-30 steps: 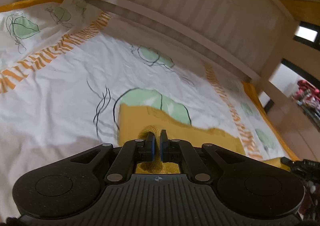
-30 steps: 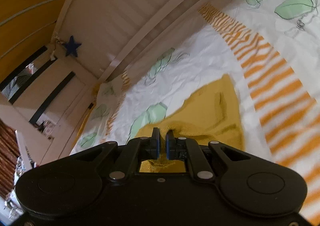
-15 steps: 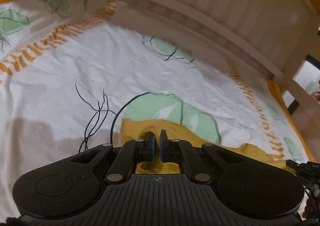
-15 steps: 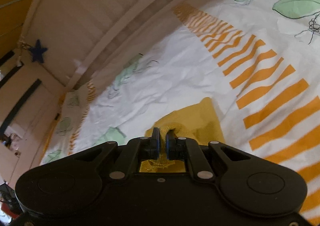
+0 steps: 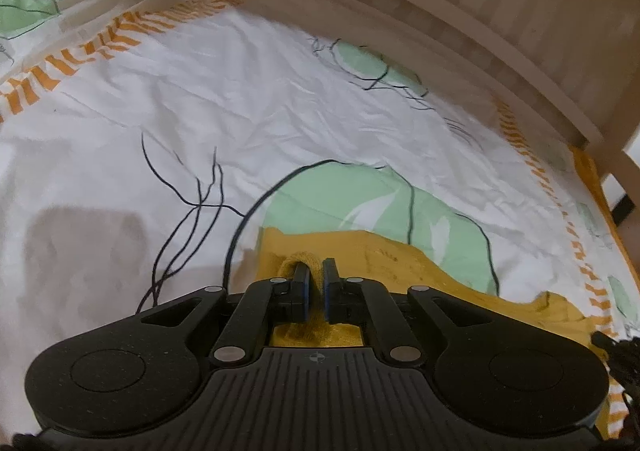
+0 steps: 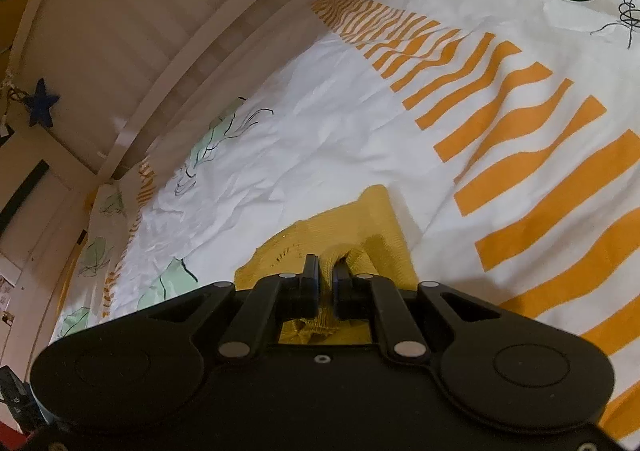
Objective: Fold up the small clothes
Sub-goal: 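Grasp the hem with both tools and lift it toward the collar, then lay the hem over the collar and open both tools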
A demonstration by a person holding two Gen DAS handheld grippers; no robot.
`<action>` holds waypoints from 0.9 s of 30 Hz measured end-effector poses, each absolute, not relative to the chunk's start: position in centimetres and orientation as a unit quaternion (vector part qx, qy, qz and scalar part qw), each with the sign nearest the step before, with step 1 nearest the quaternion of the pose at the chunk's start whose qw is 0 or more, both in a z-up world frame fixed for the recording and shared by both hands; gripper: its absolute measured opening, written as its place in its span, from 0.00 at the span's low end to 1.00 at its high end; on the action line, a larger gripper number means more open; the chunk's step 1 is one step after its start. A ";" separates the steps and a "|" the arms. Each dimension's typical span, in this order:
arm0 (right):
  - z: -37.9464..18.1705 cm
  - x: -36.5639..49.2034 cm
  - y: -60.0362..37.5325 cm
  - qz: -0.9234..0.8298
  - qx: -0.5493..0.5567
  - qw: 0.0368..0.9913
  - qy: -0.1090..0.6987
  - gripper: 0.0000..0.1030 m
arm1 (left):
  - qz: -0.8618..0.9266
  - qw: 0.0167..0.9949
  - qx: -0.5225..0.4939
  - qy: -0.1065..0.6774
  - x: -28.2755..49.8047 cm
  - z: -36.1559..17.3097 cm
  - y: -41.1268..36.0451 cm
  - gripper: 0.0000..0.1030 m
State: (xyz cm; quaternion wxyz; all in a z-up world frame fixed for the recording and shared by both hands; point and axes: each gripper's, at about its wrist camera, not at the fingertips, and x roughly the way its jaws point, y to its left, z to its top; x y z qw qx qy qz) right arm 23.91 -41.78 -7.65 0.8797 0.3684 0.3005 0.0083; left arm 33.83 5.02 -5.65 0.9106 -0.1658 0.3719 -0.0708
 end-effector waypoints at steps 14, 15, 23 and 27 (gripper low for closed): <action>-7.1 24.6 -41.8 -0.004 0.364 0.883 0.297 0.22 | -0.041 0.917 -0.168 0.359 34.9 -5.1 6.4 0.46; -7.1 24.6 -41.8 -0.004 0.364 0.883 0.296 0.28 | -0.038 0.917 -0.165 0.361 35.0 -4.9 6.5 0.49; -4.5 23.6 -41.9 -0.035 0.320 0.912 0.253 0.79 | -0.059 0.929 -0.103 0.351 32.8 -2.5 5.7 0.60; -3.1 23.1 -40.3 -0.023 0.262 0.927 0.266 0.79 | -0.097 0.929 -0.041 0.354 30.6 -2.6 3.4 0.60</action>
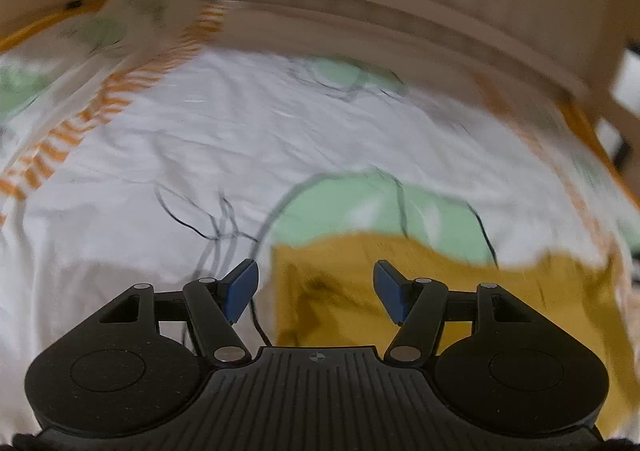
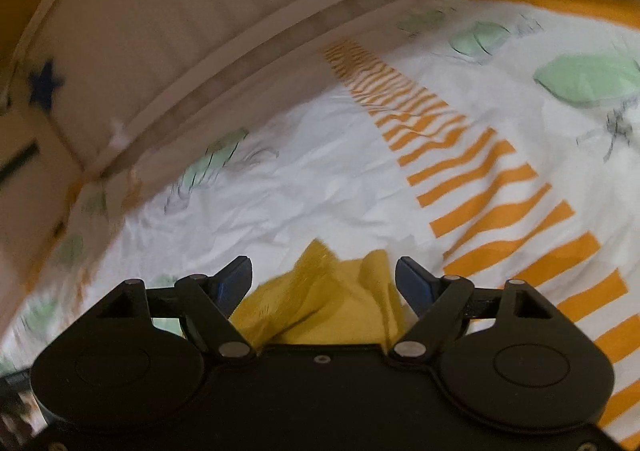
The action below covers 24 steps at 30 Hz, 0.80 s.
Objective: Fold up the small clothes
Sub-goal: 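Lay the hem over the collar and open both tools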
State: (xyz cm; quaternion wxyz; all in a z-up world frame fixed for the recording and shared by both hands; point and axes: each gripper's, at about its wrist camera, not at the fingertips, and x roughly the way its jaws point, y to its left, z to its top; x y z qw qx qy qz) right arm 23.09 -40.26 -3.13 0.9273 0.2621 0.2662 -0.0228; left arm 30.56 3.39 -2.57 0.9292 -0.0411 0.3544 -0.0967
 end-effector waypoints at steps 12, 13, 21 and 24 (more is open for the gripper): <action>-4.9 23.7 -31.2 0.043 0.020 0.934 0.355 0.79 | -0.104 0.911 0.054 0.396 30.9 -6.5 0.1 0.60; -5.2 24.1 -30.9 0.045 0.012 0.932 0.359 0.79 | -0.099 0.910 0.054 0.399 31.5 -6.7 0.1 0.60; -6.5 28.1 -30.6 0.029 0.004 0.928 0.371 0.89 | -0.076 0.909 0.036 0.409 35.3 -7.4 -0.1 0.66; -6.6 29.4 -31.2 0.018 0.023 0.927 0.374 0.89 | -0.070 0.908 0.020 0.413 36.7 -7.6 0.3 0.68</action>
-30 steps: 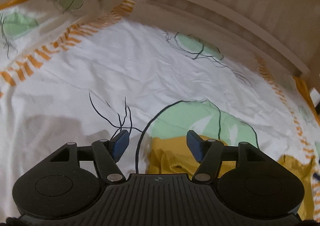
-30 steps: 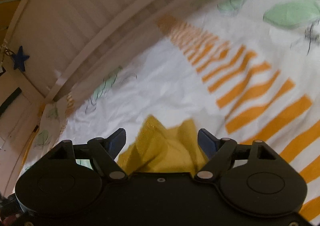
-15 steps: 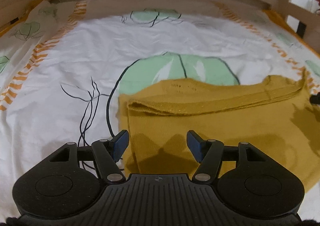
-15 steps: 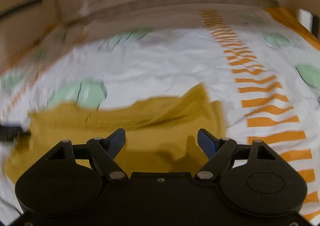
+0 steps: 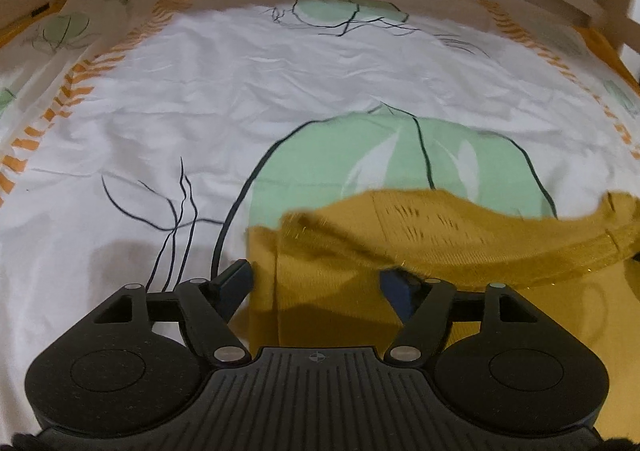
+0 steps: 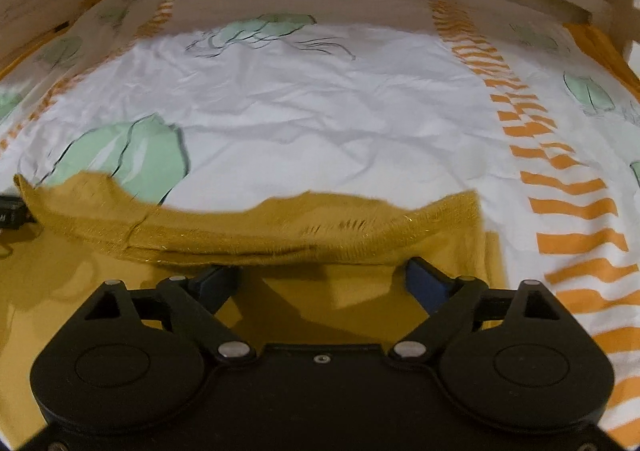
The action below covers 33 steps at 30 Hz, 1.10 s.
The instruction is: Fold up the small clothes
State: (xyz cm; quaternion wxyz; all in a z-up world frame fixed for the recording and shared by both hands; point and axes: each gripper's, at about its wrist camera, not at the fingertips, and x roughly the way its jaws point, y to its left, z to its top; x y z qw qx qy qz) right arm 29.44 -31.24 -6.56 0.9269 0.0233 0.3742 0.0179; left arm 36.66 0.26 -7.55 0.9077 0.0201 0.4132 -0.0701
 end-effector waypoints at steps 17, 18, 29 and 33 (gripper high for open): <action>-5.7 28.6 -33.2 0.004 0.081 0.931 0.357 0.90 | -0.039 0.902 0.031 0.428 36.9 -6.6 0.5 0.68; -5.4 28.3 -33.2 0.005 0.081 0.932 0.355 0.90 | -0.039 0.902 0.032 0.428 36.6 -6.4 0.6 0.68; -3.9 22.9 -33.3 0.014 0.073 0.935 0.347 0.90 | -0.062 0.900 0.058 0.427 31.4 -4.5 -0.5 0.68; -4.4 20.9 -32.7 0.018 0.055 0.930 0.364 0.90 | -0.080 0.894 0.072 0.435 28.9 -4.8 -1.2 0.68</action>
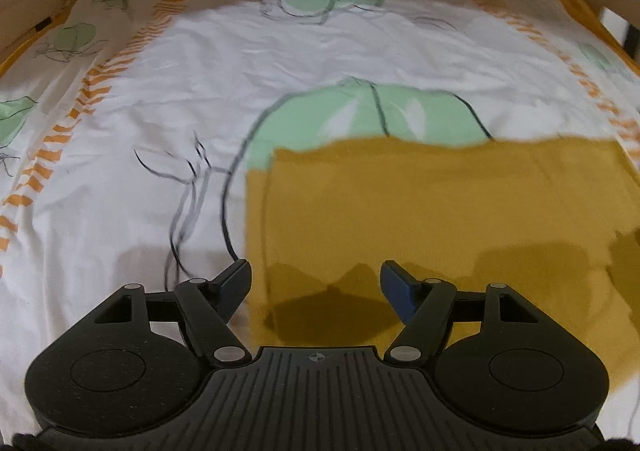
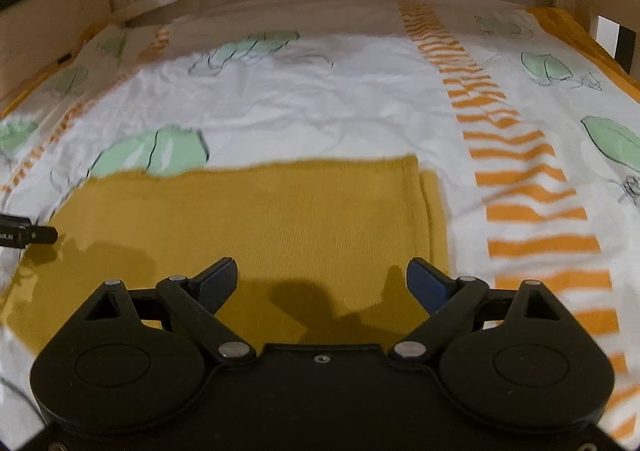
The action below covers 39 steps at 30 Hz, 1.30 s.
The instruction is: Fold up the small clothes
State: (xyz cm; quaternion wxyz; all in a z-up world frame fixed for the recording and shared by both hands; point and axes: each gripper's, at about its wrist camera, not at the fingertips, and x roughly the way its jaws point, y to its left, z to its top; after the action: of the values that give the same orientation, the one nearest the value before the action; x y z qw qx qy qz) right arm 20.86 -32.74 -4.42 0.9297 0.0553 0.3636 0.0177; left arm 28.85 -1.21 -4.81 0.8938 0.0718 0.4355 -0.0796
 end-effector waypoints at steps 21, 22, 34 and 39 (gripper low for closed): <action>-8.4 12.4 -33.7 0.022 0.108 0.932 0.345 1.00 | -0.066 0.899 0.035 0.432 21.9 -8.7 0.0 0.92; -8.5 12.3 -33.9 0.026 0.115 0.934 0.339 1.00 | -0.070 0.899 0.031 0.431 21.9 -8.8 0.2 0.92; -9.6 10.5 -38.3 0.080 0.273 0.920 0.269 1.00 | -0.078 0.883 0.019 0.463 22.3 -7.5 -0.1 0.80; -9.4 10.6 -38.3 0.083 0.282 0.917 0.270 1.00 | -0.082 0.886 0.011 0.456 22.0 -5.0 -2.1 0.80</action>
State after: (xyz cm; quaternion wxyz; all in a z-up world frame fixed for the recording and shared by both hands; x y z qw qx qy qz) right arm 10.56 -38.34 -9.36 0.9167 0.2824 0.2704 0.0829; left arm 21.96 -2.14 -4.96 0.8861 0.0108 0.4561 -0.0816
